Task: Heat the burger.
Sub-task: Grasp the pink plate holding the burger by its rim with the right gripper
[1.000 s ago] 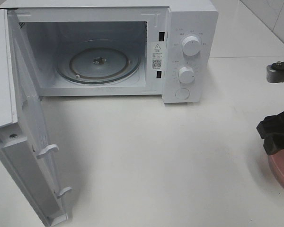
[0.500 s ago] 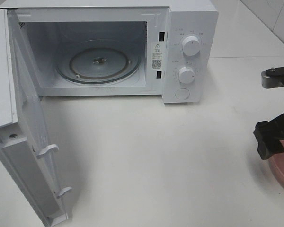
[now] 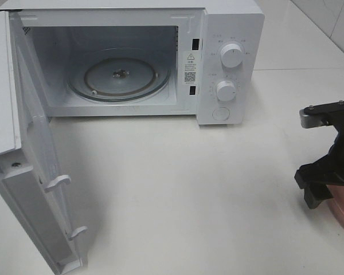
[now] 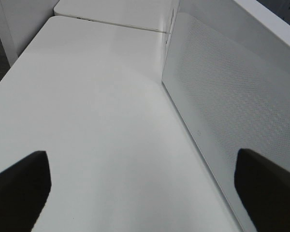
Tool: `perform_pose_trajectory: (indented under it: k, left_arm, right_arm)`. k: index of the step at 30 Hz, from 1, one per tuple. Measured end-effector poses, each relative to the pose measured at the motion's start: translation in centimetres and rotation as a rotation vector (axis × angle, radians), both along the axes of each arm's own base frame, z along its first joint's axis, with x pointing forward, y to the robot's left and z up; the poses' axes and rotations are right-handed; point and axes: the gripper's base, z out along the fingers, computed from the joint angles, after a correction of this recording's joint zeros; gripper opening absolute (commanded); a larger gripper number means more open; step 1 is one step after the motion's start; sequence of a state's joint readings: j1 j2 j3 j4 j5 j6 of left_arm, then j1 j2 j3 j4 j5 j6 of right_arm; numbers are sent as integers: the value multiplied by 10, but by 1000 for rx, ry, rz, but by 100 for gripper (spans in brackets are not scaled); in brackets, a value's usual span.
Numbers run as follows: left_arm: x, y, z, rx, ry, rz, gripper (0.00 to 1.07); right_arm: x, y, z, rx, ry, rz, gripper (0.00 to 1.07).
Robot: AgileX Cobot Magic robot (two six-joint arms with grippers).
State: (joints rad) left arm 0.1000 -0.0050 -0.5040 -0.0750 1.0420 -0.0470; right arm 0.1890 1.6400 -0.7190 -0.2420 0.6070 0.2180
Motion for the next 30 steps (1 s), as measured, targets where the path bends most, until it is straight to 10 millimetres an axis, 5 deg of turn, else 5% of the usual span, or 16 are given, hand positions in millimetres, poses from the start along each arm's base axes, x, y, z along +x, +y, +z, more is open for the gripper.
perform_pose_trajectory:
  k: [22, 29, 30]
  left_arm:
    - [0, 0, 0, 0, 0, 0, 98]
    - [0, 0, 0, 0, 0, 0, 98]
    - [0, 0, 0, 0, 0, 0, 98]
  right_arm:
    - [11, 4, -36, 21, 25, -5, 73]
    - [12, 4, -36, 15, 21, -43, 44]
    - [12, 3, -36, 3, 22, -31, 32]
